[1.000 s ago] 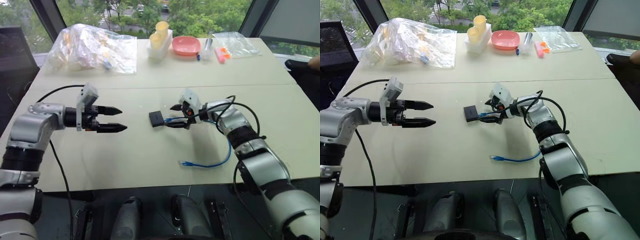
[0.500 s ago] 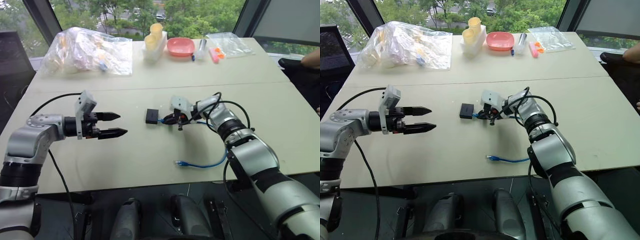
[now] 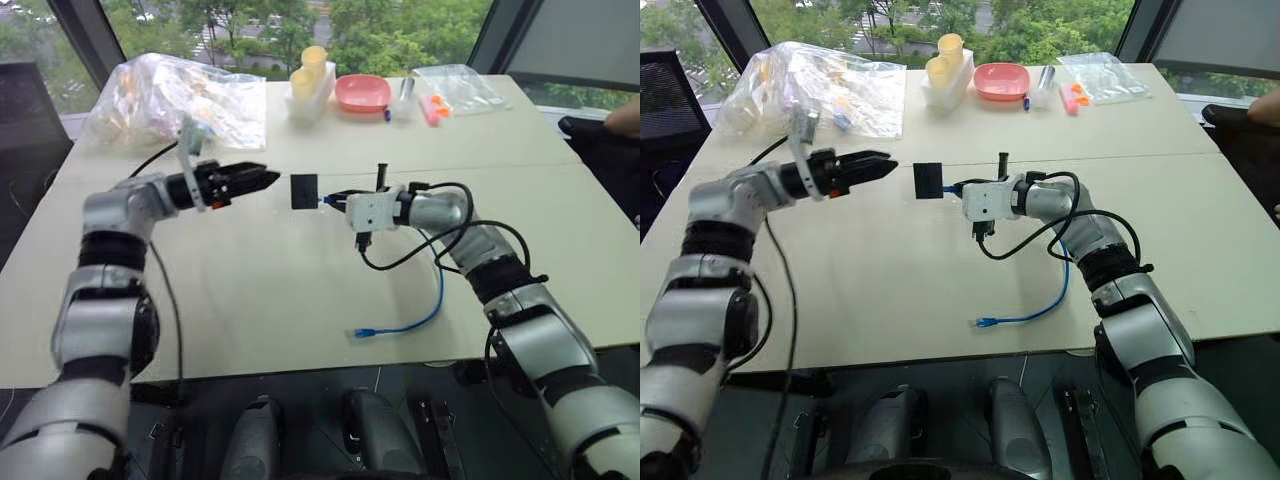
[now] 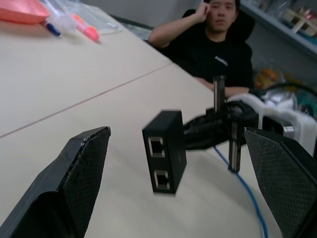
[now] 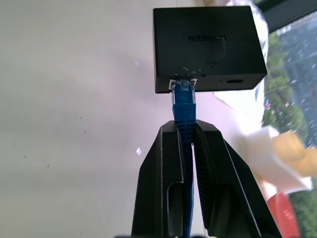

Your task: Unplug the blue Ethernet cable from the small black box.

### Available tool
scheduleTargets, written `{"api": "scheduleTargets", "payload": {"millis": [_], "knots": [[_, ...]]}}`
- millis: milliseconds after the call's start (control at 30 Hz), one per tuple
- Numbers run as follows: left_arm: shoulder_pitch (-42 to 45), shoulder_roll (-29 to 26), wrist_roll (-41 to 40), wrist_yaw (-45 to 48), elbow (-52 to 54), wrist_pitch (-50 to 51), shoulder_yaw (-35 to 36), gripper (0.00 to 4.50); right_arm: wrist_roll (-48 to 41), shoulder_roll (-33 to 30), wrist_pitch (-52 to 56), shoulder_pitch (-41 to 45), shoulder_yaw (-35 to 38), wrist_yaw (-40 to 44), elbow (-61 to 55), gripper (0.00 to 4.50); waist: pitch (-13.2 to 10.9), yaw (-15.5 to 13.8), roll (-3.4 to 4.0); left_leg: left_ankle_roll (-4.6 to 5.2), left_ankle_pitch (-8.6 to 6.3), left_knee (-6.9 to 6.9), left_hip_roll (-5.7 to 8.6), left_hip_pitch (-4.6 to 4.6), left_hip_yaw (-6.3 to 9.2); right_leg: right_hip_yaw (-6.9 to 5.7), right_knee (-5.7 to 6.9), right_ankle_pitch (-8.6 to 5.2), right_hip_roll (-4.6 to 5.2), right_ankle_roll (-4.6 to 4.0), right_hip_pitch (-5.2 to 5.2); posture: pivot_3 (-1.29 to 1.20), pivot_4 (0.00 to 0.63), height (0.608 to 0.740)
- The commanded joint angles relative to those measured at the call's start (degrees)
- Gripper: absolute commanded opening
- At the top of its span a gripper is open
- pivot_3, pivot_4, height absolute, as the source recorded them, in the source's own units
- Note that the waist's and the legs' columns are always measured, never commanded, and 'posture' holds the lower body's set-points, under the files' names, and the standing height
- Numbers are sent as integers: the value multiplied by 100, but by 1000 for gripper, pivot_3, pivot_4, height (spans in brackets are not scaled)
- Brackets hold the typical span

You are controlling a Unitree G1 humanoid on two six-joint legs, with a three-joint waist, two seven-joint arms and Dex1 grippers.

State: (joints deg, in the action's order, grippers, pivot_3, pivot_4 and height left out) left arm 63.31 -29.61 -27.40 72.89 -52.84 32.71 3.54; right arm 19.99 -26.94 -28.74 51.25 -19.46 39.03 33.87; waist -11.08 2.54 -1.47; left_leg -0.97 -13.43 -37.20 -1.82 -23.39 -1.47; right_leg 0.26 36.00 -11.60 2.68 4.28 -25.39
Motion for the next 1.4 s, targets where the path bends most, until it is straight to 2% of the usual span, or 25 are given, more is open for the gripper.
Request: {"api": "scheduleTargets", "payload": {"millis": [33, 200, 467, 500, 567, 767, 833, 967, 1000, 1033, 1133, 1200, 1233, 1300, 1333, 1400], "knots": [[470, 124, 331, 301, -760, -490, 18, 4500, 13, -74, 300, -50, 254, -274, -631, 24, 0, 15, 0, 0, 0, 0, 0, 1, 0, 1, 1, 0, -1, 0, -1, 0, 150, 740], [813, 357, 623, 520, -1302, -812, 47, 4500, 52, -104, 573, -207, 238, -362, -978, 24, 0, 2, 0, 1, 0, 5, -2, 3, 3, 1, 5, 0, -5, -1, -4, 0, 150, 740], [929, 523, 871, 518, -1593, -1047, 193, 4500, 70, -114, 811, -389, 241, -389, -1366, 24, -1, -13, -2, 1, 0, 3, 0, -2, 2, 1, 1, 0, -1, 0, -3, 0, 150, 740], [925, 529, 904, 537, -1600, -1071, 191, 3936, 74, -110, 832, -405, 235, -390, -1410, 0, -1, -13, -2, 1, 0, 2, 0, -2, 2, 1, 1, 0, -1, 0, -3, 0, 150, 740], [899, 523, 956, 678, -1575, -1062, 170, 3262, 68, -89, 889, -436, 223, -385, -1519, 0, -1, -10, -2, 1, 0, 2, 0, -2, 3, 1, 2, 0, -1, 0, -3, 0, 150, 740], [895, 510, 935, 729, -1563, -963, 318, 857, 112, -53, 951, -474, 159, -373, -1724, 0, -1, -10, -2, 1, 0, 2, -1, -2, 3, 1, 2, 0, -2, 0, -4, 0, 150, 740], [882, 506, 960, 768, -1554, -956, 343, 488, 128, -47, 975, -491, 141, -364, -1785, 0, -2, -11, -3, 1, 0, 2, 0, -1, 3, 0, 2, 0, -2, 0, -3, 0, 150, 740], [843, 527, 1013, 767, -1532, -979, 347, 488, 38, -46, 1089, -552, 155, -260, -1908, 0, -2, -12, -3, 1, 0, 2, -1, -2, 4, 1, 2, 0, -2, 0, -3, 0, 150, 740], [840, 539, 1016, 746, -1538, -973, 358, 488, -65, -29, 1181, -587, 194, -199, -1948, 832, -2, -11, -3, 1, 0, 3, -1, -2, 4, 0, 2, 0, -2, 0, -3, 0, 150, 740], [839, 548, 1018, 733, -1542, -967, 368, 488, -136, -17, 1251, -612, 223, -155, -1981, 1143, -2, -9, -3, 1, 0, 2, 0, -2, 4, 0, 2, 0, -2, 0, -3, 0, 150, 740], [851, 565, 989, 729, -1542, -912, 427, 488, -319, -53, 1478, -715, 272, 35, -2130, 2640, -2, -13, -3, 1, 0, 2, -1, -2, 4, 0, 3, 0, -2, 0, -3, 0, 150, 740], [824, 529, 877, 635, -1553, -834, 592, 488, -631, -106, 2252, -1214, 716, -70, -2571, 3641, -1, -28, -4, 1, 0, 2, -1, -2, 4, 0, 2, 0, -2, 0, -3, 0, 150, 740], [805, 491, 781, 591, -1556, -751, 723, 488, -1279, 136, 3213, -1613, 1156, -134, -3133, 4155, -1, -50, -6, 1, 0, 3, -1, -2, 7, -1, 2, -1, -1, 1, -2, 0, 150, 740], [776, 446, 641, 544, -1539, -586, 946, 488, -3368, 985, 5477, -2141, 2042, -442, -4420, 4155, 1, -75, -9, 1, 0, 4, -3, -6, 14, -6, 2, -2, -2, 3, -3, 0, 150, 740], [766, 446, 606, 521, -1517, -522, 1016, 488, -4237, 1353, 6264, -2234, 2374, -632, -4884, 4155, 0, -54, -8, 2, -1, 5, -6, -8, 19, -8, 8, -2, -2, 2, -3, 0, 150, 740], [754, 466, 547, 444, -1477, -398, 1130, 488, -5393, 1849, 7261, -2320, 2803, -982, -5399, 4155, 0, -24, -6, 2, 0, 6, -9, -4, 18, -8, 14, 1, 0, -1, -6, 0, 150, 740]]}}
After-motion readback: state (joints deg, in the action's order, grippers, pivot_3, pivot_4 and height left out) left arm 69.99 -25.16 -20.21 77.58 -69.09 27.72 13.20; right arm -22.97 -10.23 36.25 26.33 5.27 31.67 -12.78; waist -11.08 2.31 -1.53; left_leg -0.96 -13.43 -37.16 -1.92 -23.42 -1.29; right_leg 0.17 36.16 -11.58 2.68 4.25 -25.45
